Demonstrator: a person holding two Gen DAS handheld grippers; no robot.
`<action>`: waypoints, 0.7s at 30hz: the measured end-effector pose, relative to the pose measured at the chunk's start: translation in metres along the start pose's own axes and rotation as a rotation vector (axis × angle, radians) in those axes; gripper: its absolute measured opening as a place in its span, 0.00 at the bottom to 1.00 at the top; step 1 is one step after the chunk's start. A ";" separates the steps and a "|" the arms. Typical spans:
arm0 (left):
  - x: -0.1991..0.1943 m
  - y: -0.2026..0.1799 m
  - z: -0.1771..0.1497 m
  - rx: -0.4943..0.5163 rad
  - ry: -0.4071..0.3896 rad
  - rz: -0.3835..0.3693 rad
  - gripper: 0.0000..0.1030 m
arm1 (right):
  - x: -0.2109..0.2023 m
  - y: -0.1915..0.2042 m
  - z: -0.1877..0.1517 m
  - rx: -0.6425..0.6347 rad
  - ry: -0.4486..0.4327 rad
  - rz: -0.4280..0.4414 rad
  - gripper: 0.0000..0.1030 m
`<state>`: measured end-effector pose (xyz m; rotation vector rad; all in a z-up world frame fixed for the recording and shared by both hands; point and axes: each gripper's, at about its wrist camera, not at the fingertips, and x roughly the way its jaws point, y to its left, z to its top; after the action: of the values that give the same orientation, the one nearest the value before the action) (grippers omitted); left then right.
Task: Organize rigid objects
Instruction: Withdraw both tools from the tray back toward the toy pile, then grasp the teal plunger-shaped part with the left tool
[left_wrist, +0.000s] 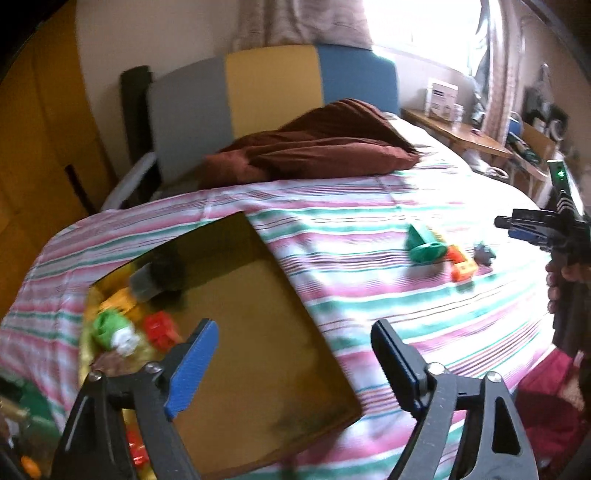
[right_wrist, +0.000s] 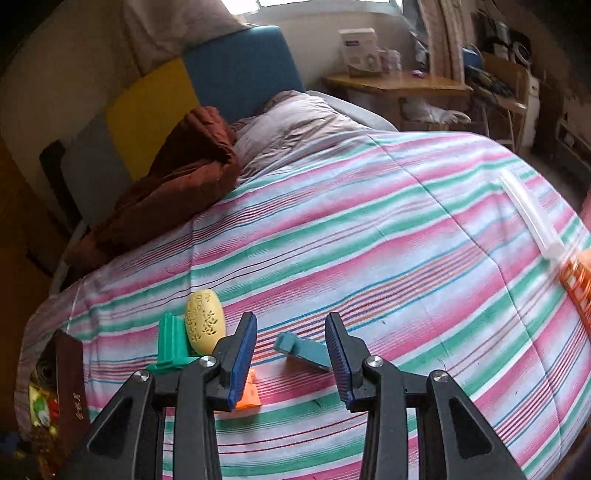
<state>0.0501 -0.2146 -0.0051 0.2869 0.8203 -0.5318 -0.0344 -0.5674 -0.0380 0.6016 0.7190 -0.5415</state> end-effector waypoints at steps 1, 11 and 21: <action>0.006 -0.008 0.005 0.007 0.009 -0.021 0.76 | -0.001 -0.002 0.000 0.016 0.001 0.004 0.37; 0.063 -0.065 0.043 0.011 0.087 -0.151 0.71 | 0.010 -0.008 0.001 0.066 0.044 -0.013 0.37; 0.127 -0.118 0.078 0.053 0.131 -0.208 0.71 | 0.013 -0.010 0.001 0.079 0.072 0.005 0.37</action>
<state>0.1041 -0.3903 -0.0544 0.2893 0.9701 -0.7360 -0.0319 -0.5781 -0.0498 0.6993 0.7661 -0.5479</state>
